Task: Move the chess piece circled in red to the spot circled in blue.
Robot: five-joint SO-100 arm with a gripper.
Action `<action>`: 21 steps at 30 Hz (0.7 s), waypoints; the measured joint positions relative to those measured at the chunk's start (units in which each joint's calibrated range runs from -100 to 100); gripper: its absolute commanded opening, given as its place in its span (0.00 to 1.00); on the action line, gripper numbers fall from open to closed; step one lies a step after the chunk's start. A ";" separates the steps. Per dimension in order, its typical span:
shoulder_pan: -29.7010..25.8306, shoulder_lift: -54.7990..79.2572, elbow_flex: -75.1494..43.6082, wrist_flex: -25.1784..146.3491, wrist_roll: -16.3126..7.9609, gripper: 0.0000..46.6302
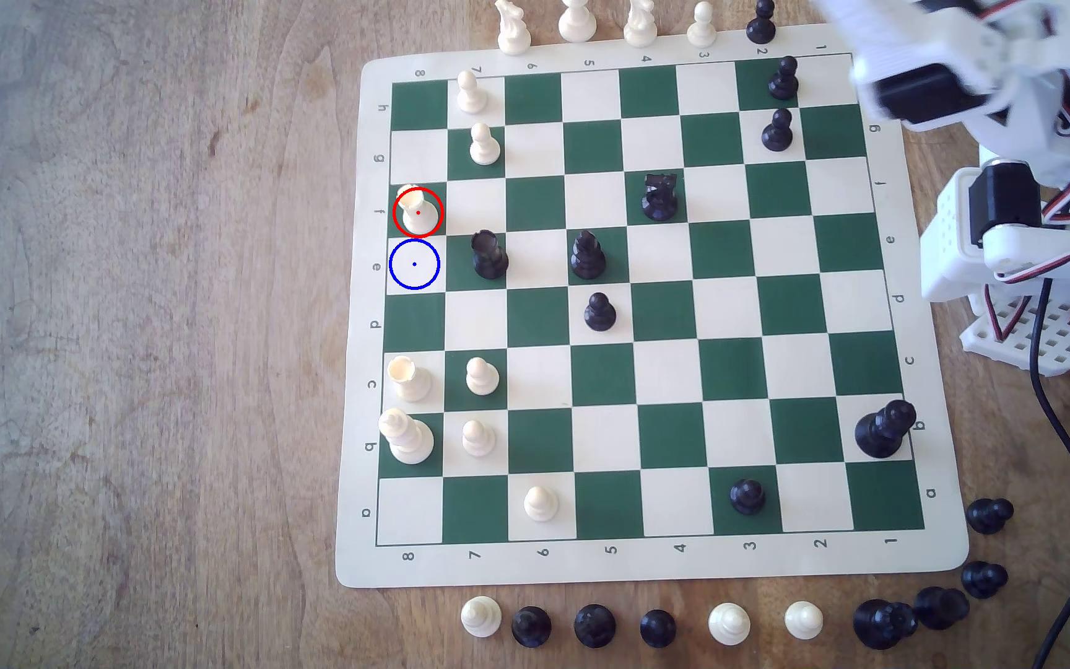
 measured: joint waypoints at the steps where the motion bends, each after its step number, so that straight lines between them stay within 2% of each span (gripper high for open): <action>1: 0.15 2.76 -2.71 6.61 -0.10 0.00; 7: 0.74 9.38 -7.32 18.96 -0.34 0.00; 17: -3.47 26.39 -21.24 31.55 -0.34 0.02; 18: -3.54 28.40 -23.05 33.07 -0.59 0.13; 21: -3.69 34.86 -27.11 35.78 -2.25 0.16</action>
